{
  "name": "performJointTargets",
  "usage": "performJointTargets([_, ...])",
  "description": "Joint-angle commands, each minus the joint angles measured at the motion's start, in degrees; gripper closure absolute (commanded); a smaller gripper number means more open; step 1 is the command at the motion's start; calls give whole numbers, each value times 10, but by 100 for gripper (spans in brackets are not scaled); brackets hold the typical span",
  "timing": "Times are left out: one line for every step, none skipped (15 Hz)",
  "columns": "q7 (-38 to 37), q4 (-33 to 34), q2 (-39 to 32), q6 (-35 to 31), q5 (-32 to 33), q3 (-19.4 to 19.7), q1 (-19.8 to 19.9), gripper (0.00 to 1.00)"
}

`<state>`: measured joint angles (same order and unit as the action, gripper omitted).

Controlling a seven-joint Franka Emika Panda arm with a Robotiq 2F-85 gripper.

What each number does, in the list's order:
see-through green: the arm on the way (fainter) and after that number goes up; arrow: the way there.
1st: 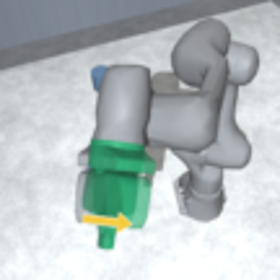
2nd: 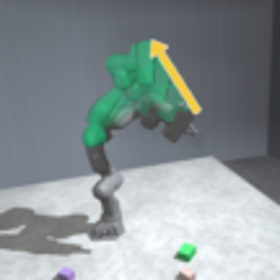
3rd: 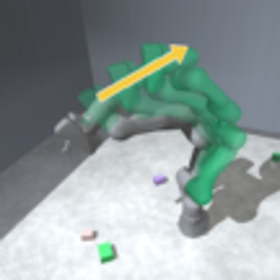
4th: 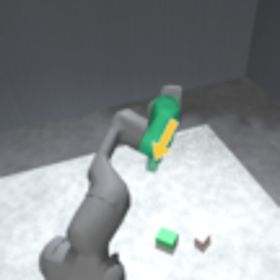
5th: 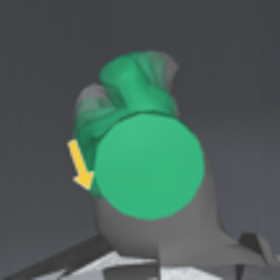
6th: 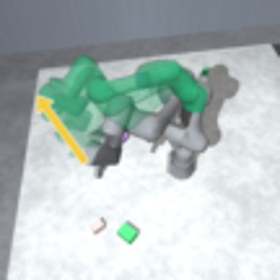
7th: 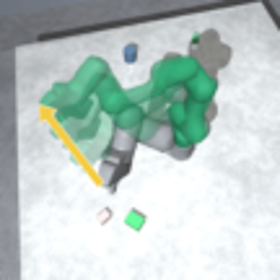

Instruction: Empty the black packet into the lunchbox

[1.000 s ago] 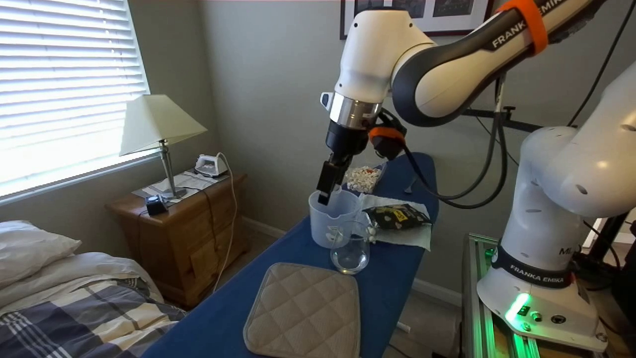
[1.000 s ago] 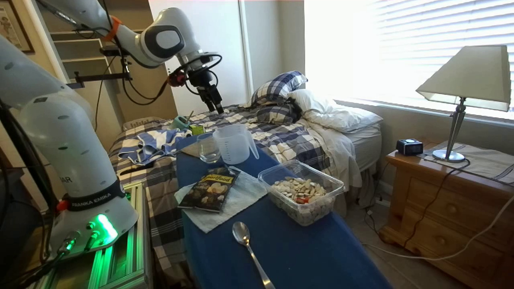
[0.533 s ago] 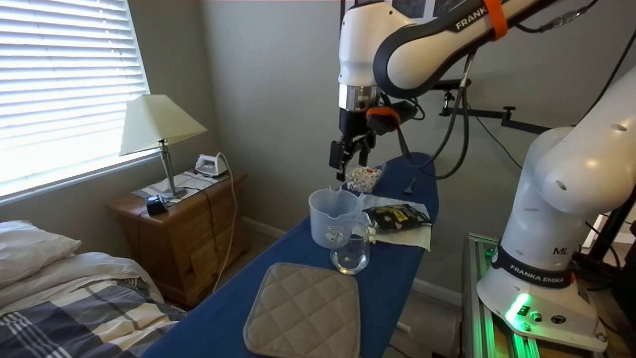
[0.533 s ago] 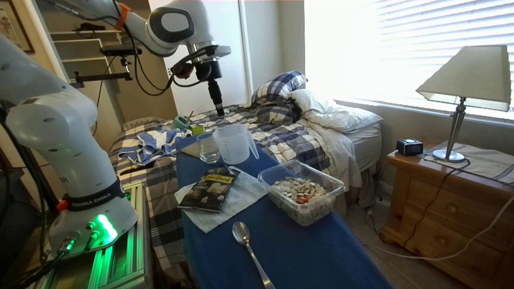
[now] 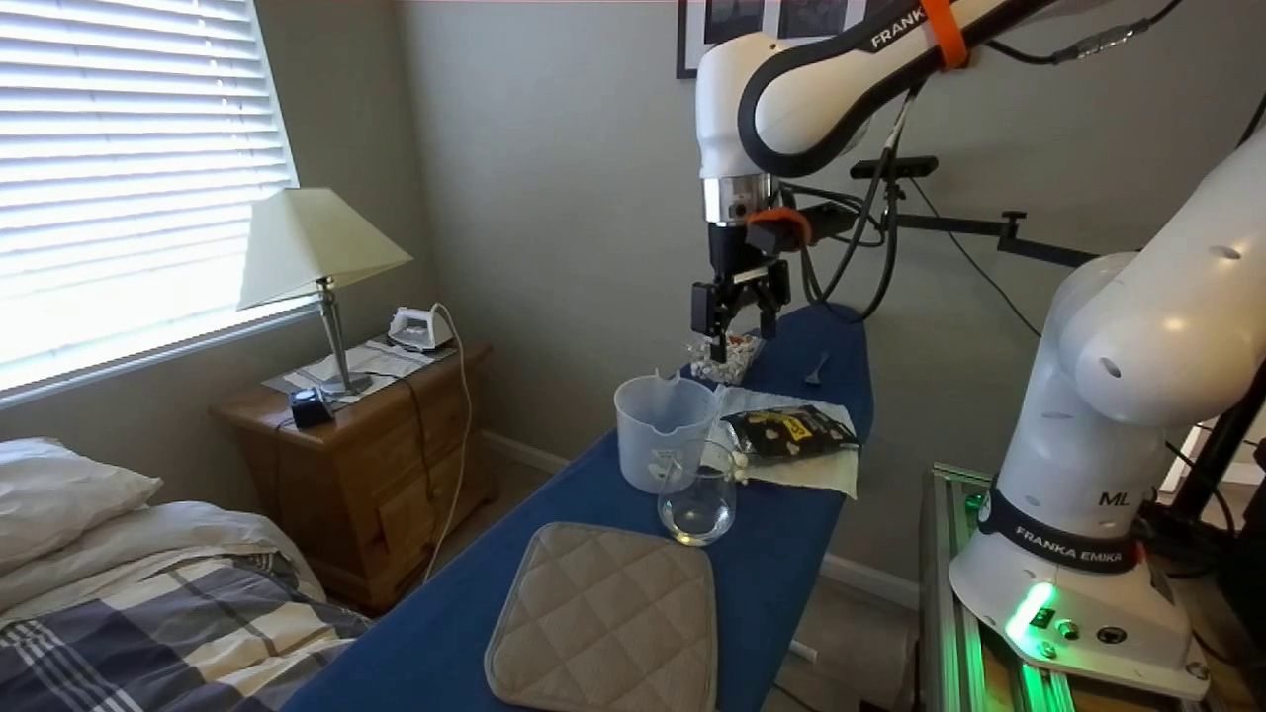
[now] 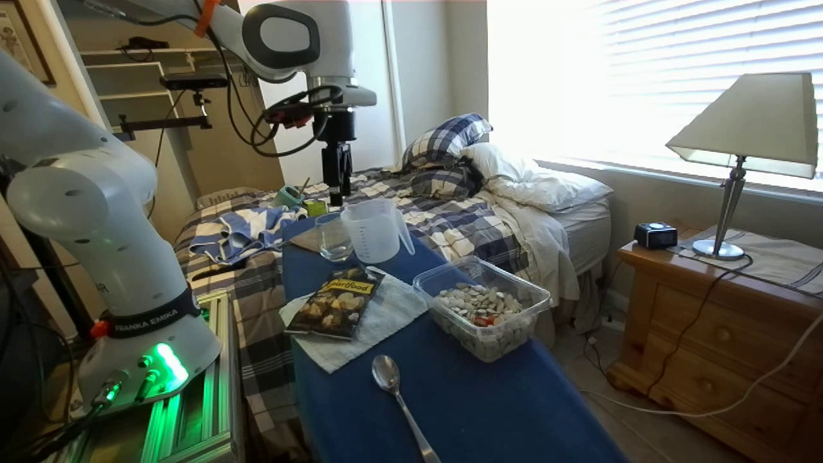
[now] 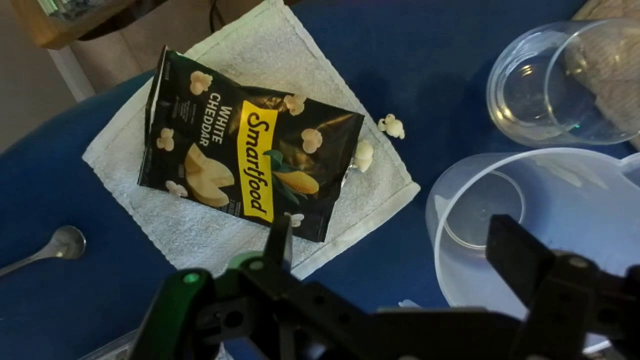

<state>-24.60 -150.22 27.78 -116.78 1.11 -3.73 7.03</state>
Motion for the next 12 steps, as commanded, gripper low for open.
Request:
performJointTargets([-1, 1, -1, 1, 1, 2, -2, 0])
performJointTargets([-18, 5, -9, 1, 11, -2, 6, 0])
performJointTargets([-21, 2, -10, -8, 19, 4, 16, 0])
performJointTargets([-30, -2, -8, -4, 26, 9, 26, 0])
performJointTargets([-33, -3, -6, 0, 31, 14, 34, 0])
performJointTargets([-39, -2, -3, 5, 35, 19, 43, 0])
performJointTargets([-41, 0, 0, 7, 39, 26, 53, 0])
performJointTargets([-45, 2, 2, 7, 43, 31, 62, 0])
performJointTargets([-51, 4, 3, 13, 44, 37, 72, 0])
performJointTargets([-59, 6, 3, 17, 46, 42, 82, 0])
performJointTargets([-73, 4, 1, 19, 50, 46, 96, 0])
performJointTargets([-92, 0, -3, 15, 55, 50, 109, 0])
